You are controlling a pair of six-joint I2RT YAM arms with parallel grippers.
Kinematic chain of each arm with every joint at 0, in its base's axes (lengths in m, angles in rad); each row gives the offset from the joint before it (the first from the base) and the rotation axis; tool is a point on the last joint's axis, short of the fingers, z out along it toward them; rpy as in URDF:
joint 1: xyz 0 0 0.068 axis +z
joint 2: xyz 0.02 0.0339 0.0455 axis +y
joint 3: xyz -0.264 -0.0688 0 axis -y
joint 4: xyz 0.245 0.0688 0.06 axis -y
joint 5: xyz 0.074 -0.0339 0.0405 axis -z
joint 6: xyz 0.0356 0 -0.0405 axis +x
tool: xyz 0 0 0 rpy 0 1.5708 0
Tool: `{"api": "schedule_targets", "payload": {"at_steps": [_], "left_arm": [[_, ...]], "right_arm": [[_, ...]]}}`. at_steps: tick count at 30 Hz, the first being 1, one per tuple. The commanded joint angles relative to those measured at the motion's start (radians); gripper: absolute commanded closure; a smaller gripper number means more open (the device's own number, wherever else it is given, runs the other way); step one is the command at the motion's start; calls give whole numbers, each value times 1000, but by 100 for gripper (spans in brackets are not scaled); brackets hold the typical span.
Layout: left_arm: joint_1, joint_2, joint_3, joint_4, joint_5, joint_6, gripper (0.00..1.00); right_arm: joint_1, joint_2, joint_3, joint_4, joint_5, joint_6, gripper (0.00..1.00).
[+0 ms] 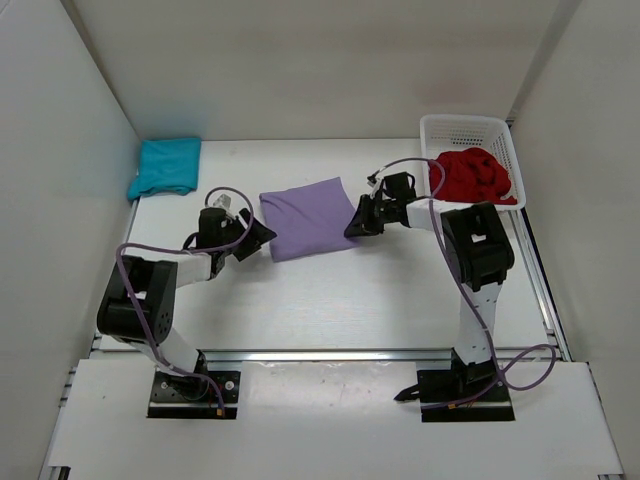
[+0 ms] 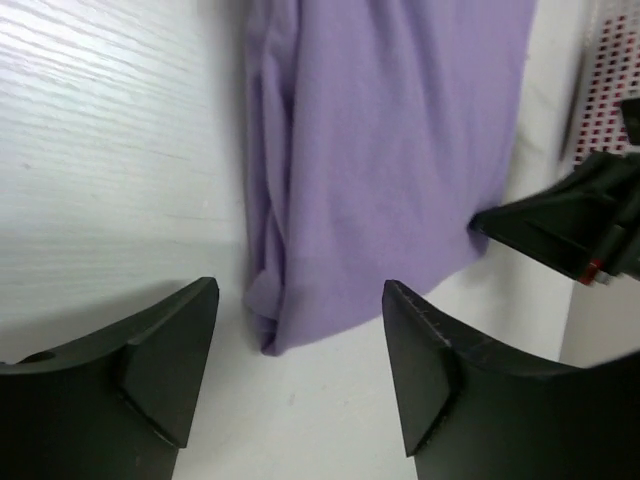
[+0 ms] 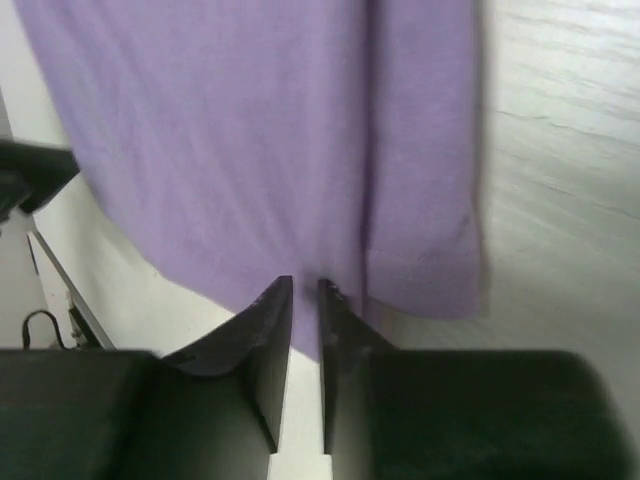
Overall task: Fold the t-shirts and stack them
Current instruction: Fold the long partially folded tshirt into a neat square, then put the neatly folded tshirt into the corner of the board with the left arm
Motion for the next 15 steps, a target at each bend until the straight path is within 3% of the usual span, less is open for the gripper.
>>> {"api": "schedule_targets", "payload": {"at_steps": [1,3,6,12,15], "left_arm": [[10,52,77,-72,-48,59,22],[6,108,103,-77,-28,67,22],[-5,185,140,-66,-26,59,22],[-86,336,289,-80,-34,52,27],[-111,436,364,-6,38,-17,42]], "right_arm": [[6,-125,-12,80,-35,25,83],[6,-188,-58,161,-54,59,60],[15,-301,-155,255,-42,114,48],[21,-467,-328,376,-43,188,44],[15,-512,-371,393,-46,203,44]]}}
